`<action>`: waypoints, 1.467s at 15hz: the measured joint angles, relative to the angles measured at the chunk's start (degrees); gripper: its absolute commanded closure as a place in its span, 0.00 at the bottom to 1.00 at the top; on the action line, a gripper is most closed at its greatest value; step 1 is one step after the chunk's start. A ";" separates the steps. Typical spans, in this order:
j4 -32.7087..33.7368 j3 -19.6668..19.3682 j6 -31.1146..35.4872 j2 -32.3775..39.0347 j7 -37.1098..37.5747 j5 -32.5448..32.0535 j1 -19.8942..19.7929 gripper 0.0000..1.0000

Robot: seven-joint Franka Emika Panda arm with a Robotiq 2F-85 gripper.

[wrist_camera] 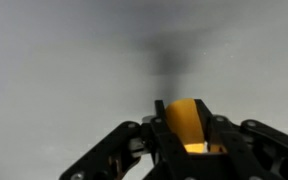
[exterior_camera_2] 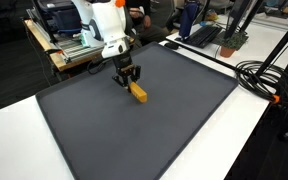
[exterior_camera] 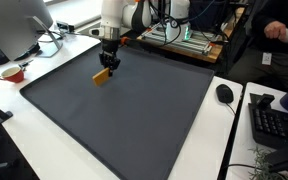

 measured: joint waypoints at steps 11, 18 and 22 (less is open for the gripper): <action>2.04 -4.94 -1.74 2.47 0.00 2.67 7.69 0.29; 0.23 3.47 -2.37 1.19 0.02 3.82 -0.99 0.00; -4.81 18.32 5.55 0.34 2.53 2.54 -18.11 0.00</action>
